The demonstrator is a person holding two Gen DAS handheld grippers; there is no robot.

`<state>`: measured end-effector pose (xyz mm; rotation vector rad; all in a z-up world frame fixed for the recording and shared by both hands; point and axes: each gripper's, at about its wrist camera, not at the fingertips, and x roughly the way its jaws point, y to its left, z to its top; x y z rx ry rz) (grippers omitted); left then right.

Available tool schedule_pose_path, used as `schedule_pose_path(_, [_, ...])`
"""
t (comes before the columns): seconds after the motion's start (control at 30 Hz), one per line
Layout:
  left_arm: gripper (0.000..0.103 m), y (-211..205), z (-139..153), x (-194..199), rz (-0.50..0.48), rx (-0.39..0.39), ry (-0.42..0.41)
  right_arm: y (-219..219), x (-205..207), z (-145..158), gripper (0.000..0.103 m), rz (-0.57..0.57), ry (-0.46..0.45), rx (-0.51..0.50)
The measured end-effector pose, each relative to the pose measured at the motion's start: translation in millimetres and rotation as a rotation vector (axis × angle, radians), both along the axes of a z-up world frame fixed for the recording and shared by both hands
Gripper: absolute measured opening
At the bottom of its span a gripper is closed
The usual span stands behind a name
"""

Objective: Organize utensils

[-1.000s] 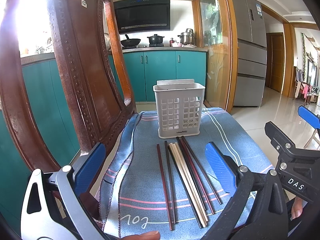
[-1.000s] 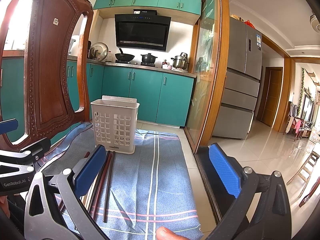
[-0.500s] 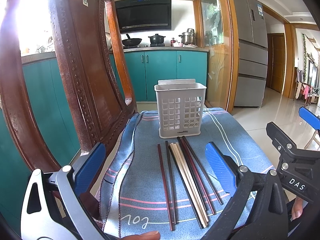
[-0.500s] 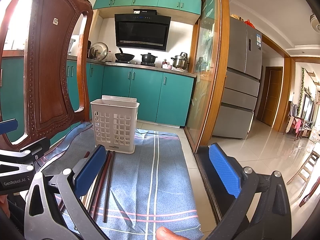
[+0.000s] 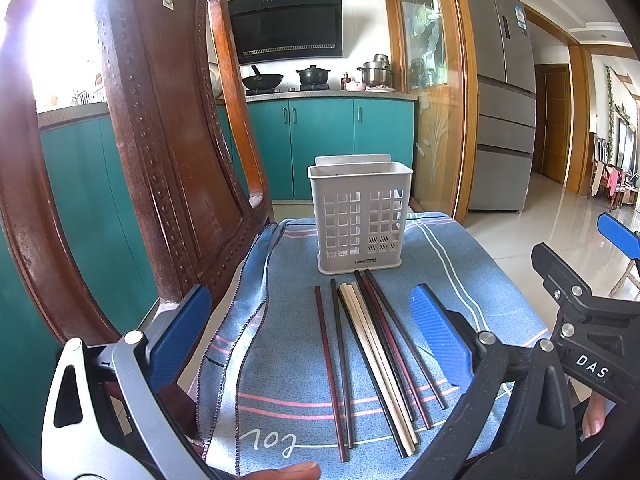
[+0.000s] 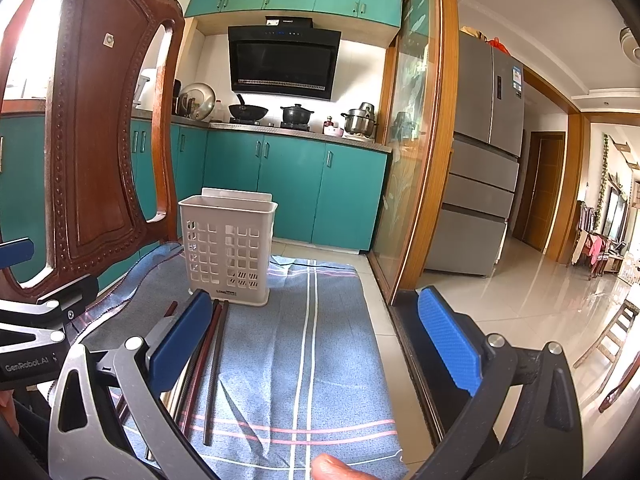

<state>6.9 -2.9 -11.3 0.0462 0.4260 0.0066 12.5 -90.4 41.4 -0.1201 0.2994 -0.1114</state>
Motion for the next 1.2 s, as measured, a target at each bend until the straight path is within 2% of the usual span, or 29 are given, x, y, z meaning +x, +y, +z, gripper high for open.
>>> schedule_pose_path(0.1, [0.099, -2.3, -5.8, 6.6, 0.012, 0.027, 0.048, -1.9, 13.3, -10.3, 0.101, -0.064, 0.032, -0.038])
schedule_pose_path(0.2, [0.099, -4.1, -17.2, 16.0, 0.007, 0.043, 0.133, -5.7, 30.7, -22.1, 0.101, -0.137, 0.111, -0.084])
schedule_pose_path(0.3, [0.099, -7.9, -26.6, 21.5, -0.019, 0.049, 0.198, -17.3, 46.5, -33.5, 0.101, -0.173, 0.192, -0.067])
schedule_pose_path(0.43, [0.099, -13.1, -32.8, 24.8, -0.029, 0.076, 0.233, -25.8, 60.7, -49.4, 0.099, -0.167, 0.268, -0.027])
schedule_pose_path(0.5, [0.099, -13.8, -36.5, 28.8, -0.030, 0.078, 0.262, -25.2, 69.6, -59.1, 0.091, -0.145, 0.317, -0.007])
schedule_pose_path(0.6, [0.098, -9.1, -43.9, 36.5, -0.012, 0.041, 0.325, -26.9, 93.6, -72.7, 0.069, -0.115, 0.437, 0.050])
schedule_pose_path(0.67, [0.092, -3.1, -49.0, 43.3, -0.009, -0.010, 0.374, -27.9, 112.8, -78.3, 0.055, -0.064, 0.518, 0.121])
schedule_pose_path(0.7, [0.084, 0.9, -53.8, 46.9, 0.003, -0.030, 0.408, -27.0, 121.7, -79.4, 0.053, -0.043, 0.545, 0.143])
schedule_pose_path(0.73, [0.076, 3.9, -59.3, 50.5, 0.013, -0.040, 0.440, -24.8, 135.7, -80.3, 0.052, -0.005, 0.578, 0.168])
schedule_pose_path(0.83, [0.063, 7.1, -71.4, 55.5, 0.023, -0.055, 0.505, -8.8, 167.5, -85.3, 0.052, 0.099, 0.657, 0.179])
schedule_pose_path(0.9, [0.063, 7.4, -74.0, 56.5, 0.016, -0.061, 0.521, 9.6, 188.4, -92.9, 0.052, 0.176, 0.721, 0.156])
schedule_pose_path(1.0, [0.063, 9.0, -77.6, 57.5, 0.021, -0.056, 0.524, 30.5, 207.5, -105.1, 0.053, 0.245, 0.776, 0.187])
schedule_pose_path(1.1, [0.063, 11.5, -83.8, 60.9, 0.032, -0.050, 0.544, 45.5, 216.1, -118.3, 0.056, 0.262, 0.813, 0.202])
schedule_pose_path(1.2, [0.063, 13.6, -88.4, 64.2, 0.036, -0.046, 0.564, 53.8, 217.0, -117.6, 0.058, 0.246, 0.798, 0.181])
